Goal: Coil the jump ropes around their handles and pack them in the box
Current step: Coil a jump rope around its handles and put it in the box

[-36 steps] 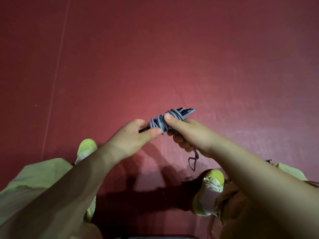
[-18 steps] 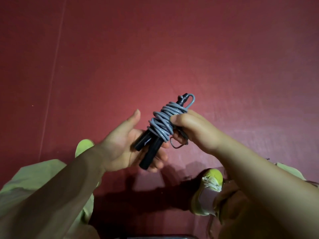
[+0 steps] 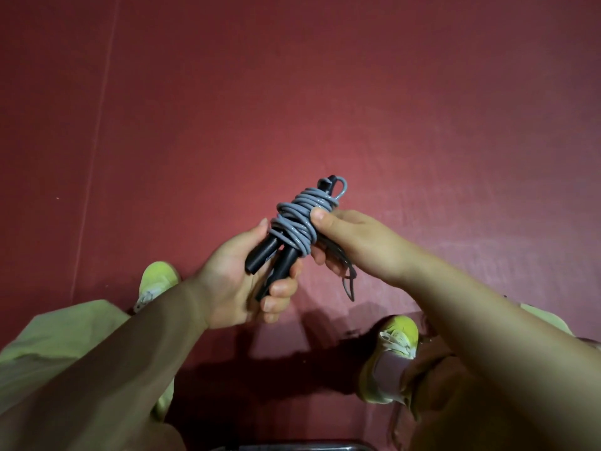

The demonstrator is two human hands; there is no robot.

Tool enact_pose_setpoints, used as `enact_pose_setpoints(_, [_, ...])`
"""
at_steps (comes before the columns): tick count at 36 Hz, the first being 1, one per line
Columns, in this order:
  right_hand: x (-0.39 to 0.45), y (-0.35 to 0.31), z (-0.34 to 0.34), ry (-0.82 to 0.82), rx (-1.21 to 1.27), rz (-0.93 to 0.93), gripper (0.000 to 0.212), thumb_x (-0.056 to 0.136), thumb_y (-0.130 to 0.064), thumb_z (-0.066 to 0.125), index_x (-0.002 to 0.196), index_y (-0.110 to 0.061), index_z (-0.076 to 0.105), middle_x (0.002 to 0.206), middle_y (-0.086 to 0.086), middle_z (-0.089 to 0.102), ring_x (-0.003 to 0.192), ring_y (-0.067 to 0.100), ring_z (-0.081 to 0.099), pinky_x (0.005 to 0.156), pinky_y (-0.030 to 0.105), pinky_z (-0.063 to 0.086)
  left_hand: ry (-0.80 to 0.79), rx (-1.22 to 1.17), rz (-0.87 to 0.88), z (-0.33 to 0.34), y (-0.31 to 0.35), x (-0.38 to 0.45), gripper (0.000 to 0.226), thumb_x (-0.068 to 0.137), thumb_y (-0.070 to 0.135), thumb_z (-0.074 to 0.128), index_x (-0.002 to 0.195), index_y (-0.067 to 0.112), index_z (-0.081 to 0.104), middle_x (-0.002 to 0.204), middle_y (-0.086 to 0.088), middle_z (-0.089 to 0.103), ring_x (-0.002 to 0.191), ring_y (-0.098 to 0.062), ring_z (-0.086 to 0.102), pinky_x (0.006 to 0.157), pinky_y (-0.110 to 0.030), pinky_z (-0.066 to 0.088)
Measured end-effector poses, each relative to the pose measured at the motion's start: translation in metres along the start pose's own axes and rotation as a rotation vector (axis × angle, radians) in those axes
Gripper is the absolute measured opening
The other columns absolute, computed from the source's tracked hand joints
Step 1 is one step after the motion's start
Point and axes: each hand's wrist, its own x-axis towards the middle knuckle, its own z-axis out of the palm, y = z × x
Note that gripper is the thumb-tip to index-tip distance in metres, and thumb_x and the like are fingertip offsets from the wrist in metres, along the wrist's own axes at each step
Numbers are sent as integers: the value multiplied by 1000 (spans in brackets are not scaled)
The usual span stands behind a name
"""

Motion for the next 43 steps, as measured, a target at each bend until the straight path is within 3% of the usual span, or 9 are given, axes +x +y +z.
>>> enact_pose_setpoints(4, [-2, -2, 0, 28, -74, 97, 50, 104, -38, 31, 68, -11, 54, 46, -7, 54, 43, 13, 45, 47, 25, 39, 74, 72, -13, 0, 0, 2, 69, 82, 69, 22, 69, 10, 56, 50, -3, 39, 37, -16, 35, 45, -25, 28])
enact_pose_setpoints(8, [-1, 0, 2, 58, -102, 185, 50, 101, -45, 33, 76, -10, 57, 62, 8, 59, 41, 15, 47, 45, 26, 41, 150, 184, -27, -1, -3, 5, 71, 88, 68, 17, 73, 10, 54, 51, -3, 43, 38, -16, 38, 48, -27, 25])
enact_pose_setpoints(22, [0, 6, 4, 52, -308, 391, 69, 97, -60, 26, 78, -4, 62, 58, 9, 57, 46, 20, 51, 46, 24, 46, 497, 731, 160, 0, -14, 16, 64, 99, 49, 19, 73, 6, 59, 52, -5, 54, 41, -17, 47, 44, -19, 39])
enact_pose_setpoints(27, [-1, 7, 6, 13, -284, 404, 62, 99, -56, 21, 88, -9, 60, 67, 2, 48, 53, 16, 41, 53, 26, 41, 615, 1092, 203, -2, -14, 10, 58, 92, 54, 18, 69, 17, 55, 62, 0, 60, 62, -24, 59, 75, -38, 51])
enact_pose_setpoints(32, [0, 7, 7, -6, -151, 373, 57, 98, -58, 24, 88, -12, 55, 65, 1, 37, 49, 13, 27, 48, 26, 27, 800, 1589, 227, 7, -10, 3, 42, 96, 53, 20, 77, 21, 40, 98, -7, 63, 97, -33, 57, 70, -32, 33])
enact_pose_setpoints(36, [0, 6, 7, 14, -85, 359, 56, 93, -65, 30, 80, -15, 52, 64, 0, 35, 49, 12, 23, 49, 27, 22, 802, 1778, 229, 9, -12, 4, 41, 96, 55, 22, 95, 23, 47, 109, -5, 64, 103, -32, 58, 71, -33, 32])
enact_pose_setpoints(39, [0, 6, 5, 62, -63, 329, 48, 93, -62, 37, 73, -18, 46, 61, -1, 35, 48, 12, 23, 48, 27, 20, 787, 1706, 286, 6, -16, 3, 48, 93, 58, 23, 111, 23, 50, 112, -2, 63, 105, -30, 57, 74, -33, 36])
enact_pose_setpoints(41, [2, 6, 5, 98, -20, 304, 44, 92, -57, 41, 69, -20, 41, 59, -1, 32, 47, 12, 20, 49, 28, 16, 706, 1444, 278, 3, -17, 1, 56, 86, 67, 27, 113, 25, 52, 113, -1, 62, 107, -27, 56, 86, -35, 42])
enact_pose_setpoints(43, [3, 5, 5, 120, 31, 271, 42, 91, -54, 44, 66, -22, 34, 60, 0, 26, 49, 14, 16, 51, 32, 12, 567, 1077, 292, 0, -16, 0, 67, 72, 81, 37, 100, 24, 57, 97, -1, 65, 92, -21, 58, 89, -42, 45])
